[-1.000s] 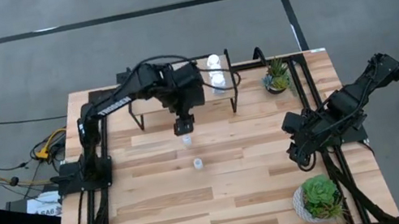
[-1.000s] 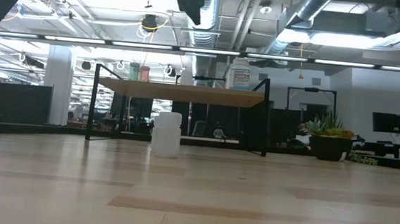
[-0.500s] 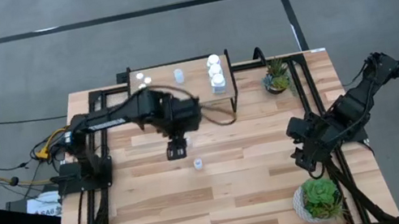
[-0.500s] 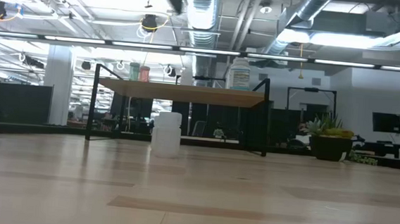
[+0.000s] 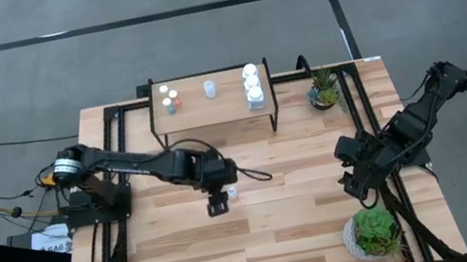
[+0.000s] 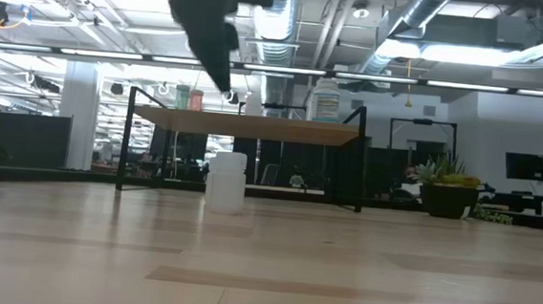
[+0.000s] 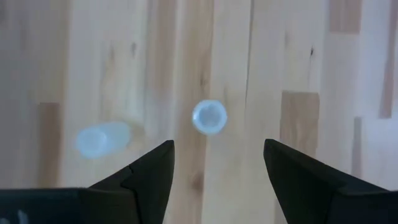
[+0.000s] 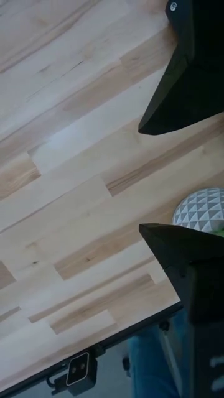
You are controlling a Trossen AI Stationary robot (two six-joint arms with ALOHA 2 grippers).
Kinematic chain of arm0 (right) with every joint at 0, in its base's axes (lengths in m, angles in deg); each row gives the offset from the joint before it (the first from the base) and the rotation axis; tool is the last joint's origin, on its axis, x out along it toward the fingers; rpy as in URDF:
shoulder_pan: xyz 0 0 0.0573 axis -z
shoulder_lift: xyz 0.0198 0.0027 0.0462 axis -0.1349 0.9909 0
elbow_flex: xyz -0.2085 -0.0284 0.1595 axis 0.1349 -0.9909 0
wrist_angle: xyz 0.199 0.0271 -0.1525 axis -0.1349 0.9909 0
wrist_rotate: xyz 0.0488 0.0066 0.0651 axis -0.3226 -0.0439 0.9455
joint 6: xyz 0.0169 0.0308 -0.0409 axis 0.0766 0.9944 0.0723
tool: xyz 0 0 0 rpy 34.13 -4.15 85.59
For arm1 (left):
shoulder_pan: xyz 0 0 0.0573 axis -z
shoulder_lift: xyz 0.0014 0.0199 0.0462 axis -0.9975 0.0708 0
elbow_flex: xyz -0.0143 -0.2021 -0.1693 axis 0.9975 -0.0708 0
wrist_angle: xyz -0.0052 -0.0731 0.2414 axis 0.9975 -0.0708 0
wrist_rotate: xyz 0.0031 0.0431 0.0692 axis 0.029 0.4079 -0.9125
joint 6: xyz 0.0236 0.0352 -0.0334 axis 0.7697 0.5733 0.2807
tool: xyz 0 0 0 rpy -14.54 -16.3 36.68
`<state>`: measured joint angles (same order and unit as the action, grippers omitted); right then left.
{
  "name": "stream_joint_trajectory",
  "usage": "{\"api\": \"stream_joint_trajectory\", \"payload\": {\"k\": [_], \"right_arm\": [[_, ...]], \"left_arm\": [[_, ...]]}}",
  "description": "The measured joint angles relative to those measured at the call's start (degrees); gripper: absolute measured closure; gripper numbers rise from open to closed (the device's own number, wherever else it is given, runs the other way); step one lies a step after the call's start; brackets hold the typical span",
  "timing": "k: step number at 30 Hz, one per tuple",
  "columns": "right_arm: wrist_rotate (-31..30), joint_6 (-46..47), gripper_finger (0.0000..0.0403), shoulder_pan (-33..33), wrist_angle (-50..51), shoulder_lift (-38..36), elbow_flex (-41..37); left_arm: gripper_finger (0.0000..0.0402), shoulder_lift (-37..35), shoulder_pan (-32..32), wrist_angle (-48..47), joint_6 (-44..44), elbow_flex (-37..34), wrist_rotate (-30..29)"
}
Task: Pick and place medicine bottles onto shelf by color
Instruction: Put the bottom small transparent pill bottle on the shelf aligned with the other small transparent pill bottle
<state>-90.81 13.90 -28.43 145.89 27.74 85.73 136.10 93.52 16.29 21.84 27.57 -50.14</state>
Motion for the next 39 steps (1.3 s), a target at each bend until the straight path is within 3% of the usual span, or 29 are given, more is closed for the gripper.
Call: {"api": "stream_joint_trajectory", "payload": {"k": [16, 20, 39], "right_arm": [[0.02, -0.02, 0.0132, 0.0, -1.39, 0.02, 0.0], [0.02, -0.02, 0.0132, 0.0, -1.38, 0.02, 0.0], [0.22, 1.11, 0.0132, -0.07, -1.73, 0.02, 0.0]], "left_arm": [[0.0168, 0.43, 0.9, 7.27, -0.66, -14.74, -2.24], [0.0168, 0.43, 1.53, 13.94, -0.97, -17.32, -1.88], [0.0168, 6.18, 1.78, 25.42, -0.01, -16.27, -2.38]]}}
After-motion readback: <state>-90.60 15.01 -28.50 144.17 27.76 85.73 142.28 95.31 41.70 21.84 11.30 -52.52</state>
